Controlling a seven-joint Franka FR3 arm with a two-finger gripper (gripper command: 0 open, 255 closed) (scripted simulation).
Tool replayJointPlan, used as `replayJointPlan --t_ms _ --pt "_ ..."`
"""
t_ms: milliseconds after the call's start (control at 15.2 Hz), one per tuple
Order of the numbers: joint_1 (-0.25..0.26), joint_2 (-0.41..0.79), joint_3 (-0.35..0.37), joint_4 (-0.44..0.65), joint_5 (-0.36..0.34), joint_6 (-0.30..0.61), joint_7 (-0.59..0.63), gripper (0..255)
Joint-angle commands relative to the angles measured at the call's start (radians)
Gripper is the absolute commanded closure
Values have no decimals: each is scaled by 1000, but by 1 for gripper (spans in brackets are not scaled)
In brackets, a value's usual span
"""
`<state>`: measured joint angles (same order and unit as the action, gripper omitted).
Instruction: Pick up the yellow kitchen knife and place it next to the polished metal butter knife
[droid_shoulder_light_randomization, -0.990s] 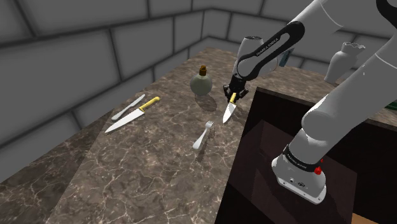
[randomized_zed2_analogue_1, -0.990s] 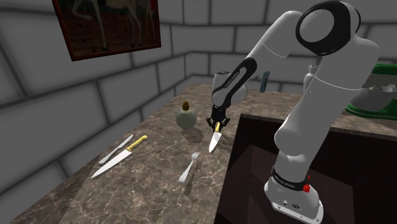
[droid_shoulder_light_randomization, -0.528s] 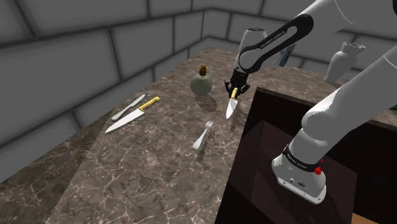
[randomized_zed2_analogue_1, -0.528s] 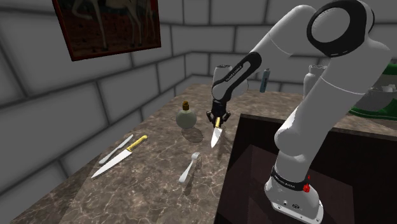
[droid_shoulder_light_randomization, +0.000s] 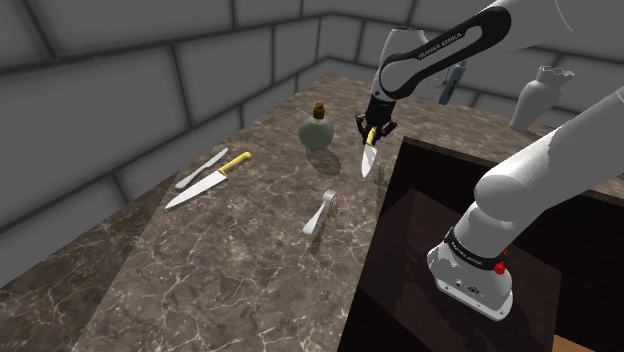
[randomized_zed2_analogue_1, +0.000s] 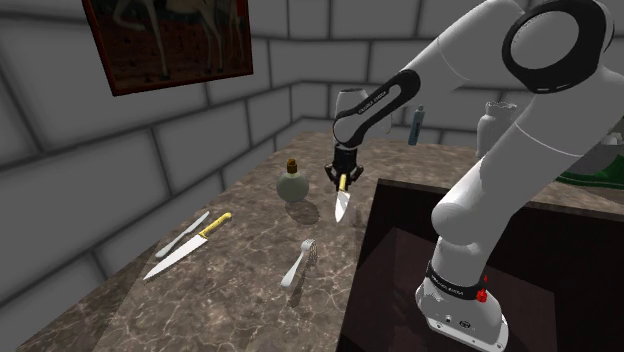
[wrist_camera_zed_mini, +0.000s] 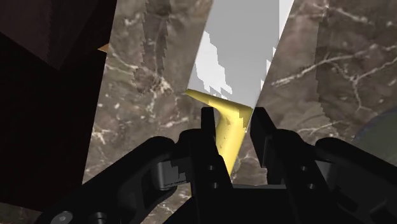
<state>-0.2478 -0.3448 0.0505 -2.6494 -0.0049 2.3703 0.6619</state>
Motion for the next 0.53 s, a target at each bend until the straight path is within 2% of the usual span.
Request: replayJointPlan --t_ms 0,462 --pt "0 -18 -1 12 1 -30 -2 255" --pt "67 116 122 147 14 -34 179 255"
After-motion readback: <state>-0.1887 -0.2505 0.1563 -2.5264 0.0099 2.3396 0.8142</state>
